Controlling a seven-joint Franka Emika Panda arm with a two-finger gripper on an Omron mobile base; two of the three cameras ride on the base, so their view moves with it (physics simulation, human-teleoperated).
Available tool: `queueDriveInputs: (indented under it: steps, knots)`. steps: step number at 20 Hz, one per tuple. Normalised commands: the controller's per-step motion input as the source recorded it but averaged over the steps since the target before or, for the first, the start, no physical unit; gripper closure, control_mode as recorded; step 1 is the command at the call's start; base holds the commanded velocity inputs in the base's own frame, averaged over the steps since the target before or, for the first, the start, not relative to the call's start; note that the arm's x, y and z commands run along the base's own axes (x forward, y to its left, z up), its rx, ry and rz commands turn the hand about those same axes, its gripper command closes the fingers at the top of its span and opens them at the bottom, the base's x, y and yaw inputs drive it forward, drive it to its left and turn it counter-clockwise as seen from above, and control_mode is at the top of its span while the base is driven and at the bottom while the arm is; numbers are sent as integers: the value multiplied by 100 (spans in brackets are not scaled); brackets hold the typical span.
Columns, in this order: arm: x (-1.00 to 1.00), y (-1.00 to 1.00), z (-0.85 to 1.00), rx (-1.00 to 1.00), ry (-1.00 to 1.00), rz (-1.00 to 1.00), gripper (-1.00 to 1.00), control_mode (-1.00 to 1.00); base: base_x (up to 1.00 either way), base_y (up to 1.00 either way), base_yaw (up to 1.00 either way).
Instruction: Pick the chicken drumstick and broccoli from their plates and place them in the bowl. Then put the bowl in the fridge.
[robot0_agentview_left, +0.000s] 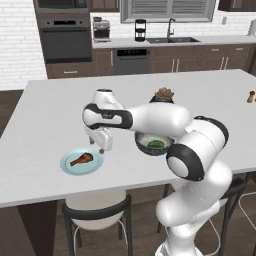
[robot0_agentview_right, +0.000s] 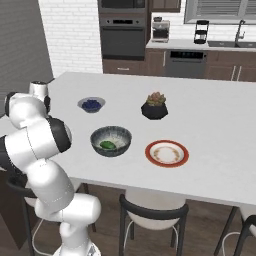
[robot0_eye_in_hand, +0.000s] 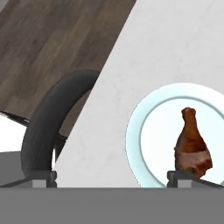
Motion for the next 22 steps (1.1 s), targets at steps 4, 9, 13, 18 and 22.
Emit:
queueDriveInputs:
  steps: [4, 9, 13, 18, 22]
  knots:
    - [21, -3, -32, -4, -1, 2, -100, -100, 0, 0, 0]
    - [16, 0, -44, 0, 0, 11, -100, -100, 0, 0, 0]
    - [46, 0, -33, 0, 0, 13, -100, -100, 0, 0, 0]
    - [24, 33, -12, 0, 0, 5, -100, -100, 0, 0, 0]
    - [10, 32, -27, 0, 0, 0, -100, -100, 0, 0, 0]
